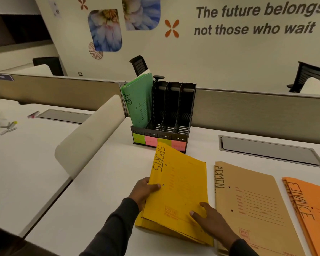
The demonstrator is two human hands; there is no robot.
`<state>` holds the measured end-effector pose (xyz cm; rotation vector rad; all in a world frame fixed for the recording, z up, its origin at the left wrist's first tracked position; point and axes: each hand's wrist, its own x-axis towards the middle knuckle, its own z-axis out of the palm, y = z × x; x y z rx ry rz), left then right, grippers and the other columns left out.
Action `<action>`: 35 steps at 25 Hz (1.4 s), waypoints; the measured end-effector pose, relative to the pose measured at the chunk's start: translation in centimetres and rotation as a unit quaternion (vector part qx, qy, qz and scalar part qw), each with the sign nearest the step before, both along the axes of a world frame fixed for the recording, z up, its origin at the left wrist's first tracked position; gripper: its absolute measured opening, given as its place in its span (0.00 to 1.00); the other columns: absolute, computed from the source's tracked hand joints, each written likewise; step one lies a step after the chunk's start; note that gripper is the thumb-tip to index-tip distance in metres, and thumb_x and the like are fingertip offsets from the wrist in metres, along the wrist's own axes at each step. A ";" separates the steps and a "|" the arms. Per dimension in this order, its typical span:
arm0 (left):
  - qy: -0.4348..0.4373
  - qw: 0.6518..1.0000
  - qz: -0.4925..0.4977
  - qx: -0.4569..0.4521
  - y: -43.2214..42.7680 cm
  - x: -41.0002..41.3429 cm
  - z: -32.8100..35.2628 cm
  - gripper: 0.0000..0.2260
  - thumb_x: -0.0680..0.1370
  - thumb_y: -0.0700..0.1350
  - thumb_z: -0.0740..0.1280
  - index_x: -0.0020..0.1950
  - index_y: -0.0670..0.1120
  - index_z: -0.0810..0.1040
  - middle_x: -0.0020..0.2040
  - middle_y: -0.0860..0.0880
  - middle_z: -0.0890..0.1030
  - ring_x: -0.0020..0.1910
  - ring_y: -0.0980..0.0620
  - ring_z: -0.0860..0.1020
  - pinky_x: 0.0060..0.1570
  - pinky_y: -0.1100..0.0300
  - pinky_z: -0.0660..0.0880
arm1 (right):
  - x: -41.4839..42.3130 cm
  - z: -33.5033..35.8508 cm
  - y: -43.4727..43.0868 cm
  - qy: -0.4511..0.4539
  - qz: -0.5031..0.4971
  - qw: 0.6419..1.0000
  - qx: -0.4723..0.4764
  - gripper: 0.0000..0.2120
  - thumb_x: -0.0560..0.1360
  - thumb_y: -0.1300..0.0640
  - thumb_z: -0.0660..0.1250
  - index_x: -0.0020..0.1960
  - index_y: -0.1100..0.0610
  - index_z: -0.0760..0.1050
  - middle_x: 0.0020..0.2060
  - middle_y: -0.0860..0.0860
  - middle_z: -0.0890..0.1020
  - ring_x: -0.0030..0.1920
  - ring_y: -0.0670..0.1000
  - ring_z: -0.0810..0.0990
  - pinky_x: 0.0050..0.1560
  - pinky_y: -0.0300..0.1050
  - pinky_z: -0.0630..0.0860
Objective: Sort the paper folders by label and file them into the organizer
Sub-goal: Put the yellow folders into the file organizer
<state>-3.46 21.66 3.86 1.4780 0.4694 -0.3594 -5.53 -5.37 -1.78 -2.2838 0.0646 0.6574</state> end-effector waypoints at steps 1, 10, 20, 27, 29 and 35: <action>-0.024 1.000 -0.005 -0.008 0.0 0.0 0.9 0.16 0.78 0.40 0.69 0.66 0.43 0.75 0.58 0.40 0.83 0.54 0.38 0.82 0.52 0.43 0.80 | 0.5 0.6 0.3 0.008 -0.013 1.000 0.017 0.38 0.76 0.34 0.62 0.79 0.52 0.57 0.77 0.53 0.64 0.74 0.55 0.66 0.71 0.50 0.66; -0.296 0.953 -0.020 0.068 4.8 1.0 9.1 0.16 0.78 0.52 0.66 0.65 0.53 0.75 0.58 0.53 0.84 0.54 0.48 0.84 0.50 0.50 0.82 | 11.2 12.2 8.6 -0.052 -0.087 0.974 0.203 0.40 0.75 0.33 0.63 0.79 0.51 0.56 0.77 0.55 0.64 0.72 0.58 0.69 0.68 0.55 0.72; -0.436 0.894 -0.034 0.095 12.5 11.6 12.0 0.15 0.78 0.48 0.63 0.60 0.66 0.77 0.57 0.61 0.82 0.56 0.57 0.81 0.48 0.66 0.79 | 26.4 28.4 21.6 -0.128 -0.034 0.927 0.351 0.40 0.73 0.24 0.50 0.73 0.50 0.68 0.66 0.58 0.77 0.64 0.61 0.77 0.67 0.64 0.71; -0.421 0.899 -0.096 0.076 12.7 24.3 10.1 0.21 0.79 0.38 0.66 0.55 0.67 0.81 0.55 0.64 0.83 0.57 0.62 0.80 0.55 0.65 0.76 | 33.0 31.4 24.0 -0.149 -0.074 0.935 0.313 0.42 0.72 0.22 0.45 0.71 0.50 0.71 0.63 0.58 0.79 0.64 0.63 0.76 0.68 0.70 0.67; -0.420 0.896 -0.107 0.096 12.1 27.2 9.0 0.21 0.78 0.36 0.66 0.55 0.64 0.80 0.52 0.67 0.83 0.55 0.67 0.79 0.53 0.70 0.75 | 34.4 31.2 23.9 -0.151 -0.084 0.936 0.307 0.39 0.72 0.22 0.45 0.65 0.48 0.74 0.60 0.58 0.81 0.63 0.63 0.77 0.67 0.70 0.68; -0.412 0.893 -0.082 0.161 10.8 31.8 5.0 0.18 0.79 0.34 0.65 0.67 0.47 0.78 0.51 0.66 0.81 0.51 0.73 0.78 0.50 0.76 0.73 | 37.2 29.8 23.0 -0.113 -0.117 0.936 0.313 0.41 0.72 0.22 0.43 0.62 0.51 0.74 0.58 0.61 0.81 0.60 0.64 0.78 0.65 0.70 0.71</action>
